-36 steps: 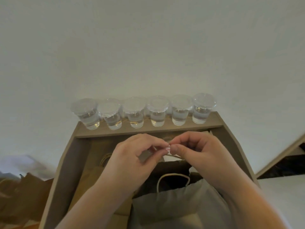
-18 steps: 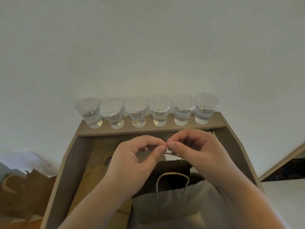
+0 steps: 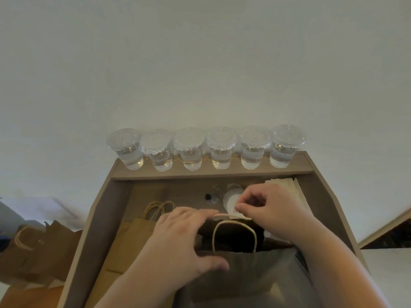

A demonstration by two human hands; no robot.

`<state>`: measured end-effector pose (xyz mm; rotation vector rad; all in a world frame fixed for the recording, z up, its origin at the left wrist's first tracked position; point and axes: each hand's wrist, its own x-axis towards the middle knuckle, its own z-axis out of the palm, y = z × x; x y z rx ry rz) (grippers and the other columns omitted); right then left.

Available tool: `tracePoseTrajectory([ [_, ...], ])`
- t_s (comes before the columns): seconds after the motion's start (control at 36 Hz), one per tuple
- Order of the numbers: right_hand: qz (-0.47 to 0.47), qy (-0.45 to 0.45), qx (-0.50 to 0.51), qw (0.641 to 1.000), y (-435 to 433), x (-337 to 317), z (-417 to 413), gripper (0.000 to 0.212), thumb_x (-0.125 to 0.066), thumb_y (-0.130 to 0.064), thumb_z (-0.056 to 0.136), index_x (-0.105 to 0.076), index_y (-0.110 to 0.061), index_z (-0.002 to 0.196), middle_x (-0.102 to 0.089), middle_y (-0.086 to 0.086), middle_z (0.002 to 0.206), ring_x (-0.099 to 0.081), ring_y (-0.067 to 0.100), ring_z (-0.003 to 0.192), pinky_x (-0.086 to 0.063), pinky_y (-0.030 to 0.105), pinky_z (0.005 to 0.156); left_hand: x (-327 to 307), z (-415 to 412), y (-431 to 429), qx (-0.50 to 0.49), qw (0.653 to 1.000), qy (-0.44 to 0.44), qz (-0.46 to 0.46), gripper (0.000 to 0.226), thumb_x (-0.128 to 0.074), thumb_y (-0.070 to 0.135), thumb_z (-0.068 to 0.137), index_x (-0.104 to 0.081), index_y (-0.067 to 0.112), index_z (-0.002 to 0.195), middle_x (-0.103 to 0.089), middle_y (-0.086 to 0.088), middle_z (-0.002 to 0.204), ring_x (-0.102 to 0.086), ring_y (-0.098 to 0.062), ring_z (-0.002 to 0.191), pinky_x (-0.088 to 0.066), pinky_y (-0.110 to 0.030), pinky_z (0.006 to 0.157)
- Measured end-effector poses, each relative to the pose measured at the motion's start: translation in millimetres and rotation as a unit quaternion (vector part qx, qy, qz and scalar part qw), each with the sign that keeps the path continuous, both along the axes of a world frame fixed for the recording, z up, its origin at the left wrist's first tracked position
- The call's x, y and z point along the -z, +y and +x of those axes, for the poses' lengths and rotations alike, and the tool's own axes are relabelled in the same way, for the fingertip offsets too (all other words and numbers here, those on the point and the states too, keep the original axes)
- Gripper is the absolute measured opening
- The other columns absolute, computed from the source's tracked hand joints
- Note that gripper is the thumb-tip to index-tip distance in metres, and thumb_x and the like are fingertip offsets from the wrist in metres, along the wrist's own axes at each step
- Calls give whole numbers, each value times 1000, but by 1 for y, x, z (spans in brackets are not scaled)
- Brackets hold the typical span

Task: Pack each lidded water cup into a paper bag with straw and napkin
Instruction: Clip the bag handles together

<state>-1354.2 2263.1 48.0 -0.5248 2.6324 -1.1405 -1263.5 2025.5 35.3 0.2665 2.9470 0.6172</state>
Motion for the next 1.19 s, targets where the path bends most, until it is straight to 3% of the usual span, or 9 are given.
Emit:
tracePoseTrajectory([
  [0.11,20,-6,-35,999,-3,-3,4,5,-78,-43,92,-76,-46,88,-75,-25,83,-70,-3,79,-54,19,68,5,-7,8,-6,999,35,-12,61,-43,92,75,-49,60,127,-49,48,106,-25,16,113,-27,-30,106],
  [0.19,22,-5,-50,998,-2,-6,8,8,-78,-41,92,-78,-39,84,-75,-23,82,-71,-1,80,-57,19,70,2,-10,16,-14,999,44,-5,53,-39,86,79,-60,56,116,-63,36,103,-41,7,112,-34,-30,100],
  [0.28,28,2,-61,998,-2,-9,14,8,-78,-38,93,-79,-38,85,-75,-24,84,-71,-3,86,-59,19,75,-2,-12,22,-20,999,48,4,36,-49,78,88,-66,51,105,-57,33,81,-48,2,99,-43,-31,97],
  [0.33,39,12,-64,997,-3,-10,17,7,-78,-38,92,-79,-39,85,-74,-28,85,-69,-7,88,-55,12,73,-2,-13,22,-22,998,54,-1,37,-49,74,91,-69,43,91,-60,29,80,-51,1,95,-45,-31,97],
  [0.47,53,24,-78,995,-6,-6,28,3,-75,-44,91,-77,-43,92,-71,-33,87,-66,-11,90,-50,5,71,0,-12,19,-11,998,57,17,32,-50,68,95,-72,51,110,-68,27,94,-52,1,100,-42,-31,99],
  [0.75,87,56,-66,992,-14,-3,37,9,-70,-44,92,-75,-39,97,-72,-25,86,-66,-5,89,-57,18,77,-1,-7,21,2,996,78,44,48,-37,71,87,-76,47,101,-67,25,86,-56,0,94,-45,-34,93],
  [0.92,117,63,-63,989,-16,-5,39,10,-68,-47,94,-75,-39,98,-71,-26,86,-66,-5,86,-54,13,73,1,-9,19,14,997,69,33,56,-32,74,88,-77,46,106,-69,23,91,-56,-1,96,-45,-31,90],
  [1.11,161,73,-75,981,-17,-6,38,18,-62,-52,95,-73,-40,103,-71,-24,92,-65,-2,88,-59,22,79,2,-8,20,20,996,78,45,40,-47,67,90,-77,43,100,-68,22,90,-58,-2,92,-49,-35,86],
  [1.19,170,83,-78,979,-18,-8,39,15,-61,-51,95,-71,-41,99,-68,-25,90,-64,-2,87,-58,23,79,0,-4,15,35,997,72,15,32,-50,65,90,-70,47,108,-61,29,101,-53,2,100,-47,-29,90],
])
